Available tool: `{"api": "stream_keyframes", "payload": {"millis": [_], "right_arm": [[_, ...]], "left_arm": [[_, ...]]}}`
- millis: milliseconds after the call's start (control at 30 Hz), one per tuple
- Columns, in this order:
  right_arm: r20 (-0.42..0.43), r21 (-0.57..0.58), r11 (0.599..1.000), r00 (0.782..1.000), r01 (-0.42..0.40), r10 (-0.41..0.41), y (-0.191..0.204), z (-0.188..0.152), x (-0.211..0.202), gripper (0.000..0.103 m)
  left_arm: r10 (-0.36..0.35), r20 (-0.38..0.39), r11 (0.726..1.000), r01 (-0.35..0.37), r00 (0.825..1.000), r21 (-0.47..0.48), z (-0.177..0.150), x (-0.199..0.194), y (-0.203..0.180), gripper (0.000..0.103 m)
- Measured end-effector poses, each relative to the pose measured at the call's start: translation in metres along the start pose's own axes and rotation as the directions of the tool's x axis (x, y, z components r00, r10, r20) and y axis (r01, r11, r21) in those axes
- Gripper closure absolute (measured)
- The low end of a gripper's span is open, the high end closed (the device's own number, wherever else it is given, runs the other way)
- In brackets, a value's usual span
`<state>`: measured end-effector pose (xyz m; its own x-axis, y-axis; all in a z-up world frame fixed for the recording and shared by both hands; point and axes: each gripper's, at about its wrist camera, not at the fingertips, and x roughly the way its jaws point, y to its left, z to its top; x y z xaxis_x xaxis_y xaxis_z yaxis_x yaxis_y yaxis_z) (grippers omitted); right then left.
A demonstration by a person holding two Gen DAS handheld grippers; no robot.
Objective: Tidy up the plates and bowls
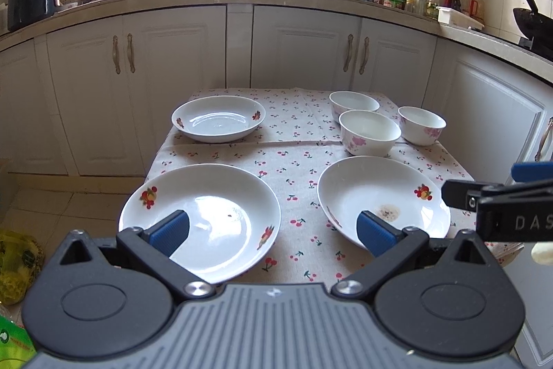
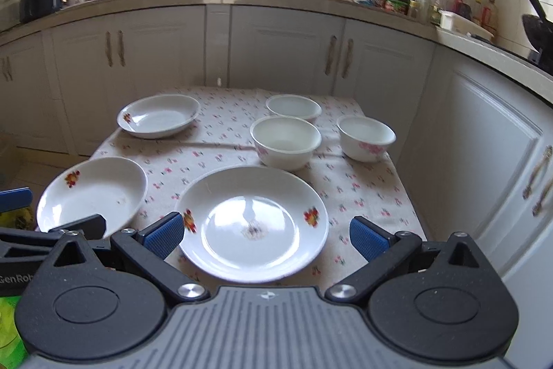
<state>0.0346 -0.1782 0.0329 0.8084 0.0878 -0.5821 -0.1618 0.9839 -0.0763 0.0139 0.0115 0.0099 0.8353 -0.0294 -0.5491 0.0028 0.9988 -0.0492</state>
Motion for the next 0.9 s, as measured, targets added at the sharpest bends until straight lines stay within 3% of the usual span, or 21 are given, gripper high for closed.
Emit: {"api": "stream_keyframes", "payload": {"millis": [267, 500, 733, 900], "right_arm": [[0.018, -0.075, 0.996, 0.998, -0.055, 0.056, 0.008, 0.020, 0.018, 0.000], [-0.029, -0.076, 0.987, 0.989, -0.145, 0.143, 0.017, 0.036, 0.049, 0.000], [-0.039, -0.066, 0.944, 0.946, -0.324, 0.322, 0.037, 0.050, 0.075, 0.000], [-0.090, -0.088, 0.910, 0.913, -0.406, 0.398, 0.061, 0.056, 0.095, 0.000]], "left_arm": [[-0.048, 0.030, 0.998, 0.046, 0.998, 0.048, 0.004, 0.012, 0.020, 0.001], [-0.122, 0.054, 0.989, 0.116, 0.991, 0.089, -0.002, 0.023, 0.049, 0.001], [-0.200, 0.004, 0.977, 0.199, 0.980, 0.078, -0.008, 0.031, 0.089, 0.001], [-0.197, -0.043, 0.973, 0.201, 0.979, 0.113, -0.019, 0.035, 0.116, 0.001]]}}
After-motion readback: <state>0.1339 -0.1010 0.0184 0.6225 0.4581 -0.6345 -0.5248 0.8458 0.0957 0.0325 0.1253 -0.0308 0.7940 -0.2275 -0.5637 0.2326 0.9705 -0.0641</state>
